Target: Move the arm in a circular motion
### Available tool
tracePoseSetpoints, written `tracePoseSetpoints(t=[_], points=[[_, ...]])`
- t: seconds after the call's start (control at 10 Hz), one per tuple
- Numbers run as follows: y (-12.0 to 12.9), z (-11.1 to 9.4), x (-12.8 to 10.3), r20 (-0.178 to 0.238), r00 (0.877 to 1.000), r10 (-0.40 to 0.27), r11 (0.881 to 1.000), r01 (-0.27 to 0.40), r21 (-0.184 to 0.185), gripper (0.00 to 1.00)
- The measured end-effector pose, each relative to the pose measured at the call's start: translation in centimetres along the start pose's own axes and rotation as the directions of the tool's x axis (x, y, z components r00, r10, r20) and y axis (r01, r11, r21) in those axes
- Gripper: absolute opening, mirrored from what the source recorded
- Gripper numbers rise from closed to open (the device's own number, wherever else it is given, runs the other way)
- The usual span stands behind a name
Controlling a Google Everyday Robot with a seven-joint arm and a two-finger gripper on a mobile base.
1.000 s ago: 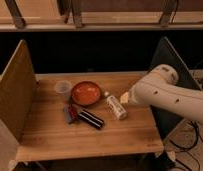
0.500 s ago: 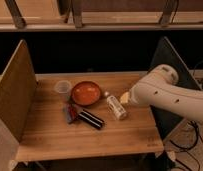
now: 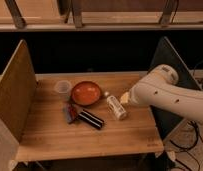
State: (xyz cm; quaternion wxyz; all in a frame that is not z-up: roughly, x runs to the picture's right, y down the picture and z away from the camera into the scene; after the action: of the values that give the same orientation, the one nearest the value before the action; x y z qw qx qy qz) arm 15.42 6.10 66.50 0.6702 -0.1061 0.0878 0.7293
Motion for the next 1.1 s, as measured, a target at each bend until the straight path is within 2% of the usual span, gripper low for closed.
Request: tracePoseSetpoints(t=[0.8,1.0,1.1], points=[[0.0,0.0,-0.2,0.003,1.0,-0.004,1.0,0.004,0.002,0.63],[-0.3,-0.3,-2.9,0.046,0.999,-0.023,0.999,0.022,0.025,0.63],[0.0,-0.5,-5.9,0.089,0.994,-0.059,0.997,0.055,0.049,0.63]])
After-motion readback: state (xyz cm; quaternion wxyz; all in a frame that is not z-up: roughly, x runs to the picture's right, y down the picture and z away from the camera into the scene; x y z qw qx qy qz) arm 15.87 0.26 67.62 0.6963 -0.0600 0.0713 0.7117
